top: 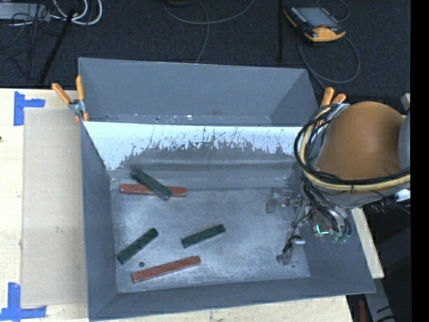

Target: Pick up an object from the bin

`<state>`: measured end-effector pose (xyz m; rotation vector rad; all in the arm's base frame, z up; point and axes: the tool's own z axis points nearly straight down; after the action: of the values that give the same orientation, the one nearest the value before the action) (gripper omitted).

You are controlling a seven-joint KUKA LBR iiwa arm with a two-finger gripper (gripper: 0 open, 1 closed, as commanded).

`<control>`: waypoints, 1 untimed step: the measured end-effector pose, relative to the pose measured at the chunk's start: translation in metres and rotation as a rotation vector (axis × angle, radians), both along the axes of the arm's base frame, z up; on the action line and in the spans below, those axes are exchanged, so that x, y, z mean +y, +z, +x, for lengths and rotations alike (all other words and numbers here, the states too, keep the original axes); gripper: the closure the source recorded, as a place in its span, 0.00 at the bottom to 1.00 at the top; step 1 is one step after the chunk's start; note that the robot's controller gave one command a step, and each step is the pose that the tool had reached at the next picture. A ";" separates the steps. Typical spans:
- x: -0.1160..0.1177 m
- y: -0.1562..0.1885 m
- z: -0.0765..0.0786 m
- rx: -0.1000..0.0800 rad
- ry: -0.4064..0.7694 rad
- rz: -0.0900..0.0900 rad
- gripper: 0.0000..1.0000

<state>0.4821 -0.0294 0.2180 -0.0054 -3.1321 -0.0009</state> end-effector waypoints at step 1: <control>0.054 -0.146 0.016 -0.003 0.046 0.001 0.00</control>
Offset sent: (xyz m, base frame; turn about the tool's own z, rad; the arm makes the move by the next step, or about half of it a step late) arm 0.0178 0.0528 -0.1420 -0.0427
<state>0.4985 0.0250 0.0716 0.0669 -3.1348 -0.0017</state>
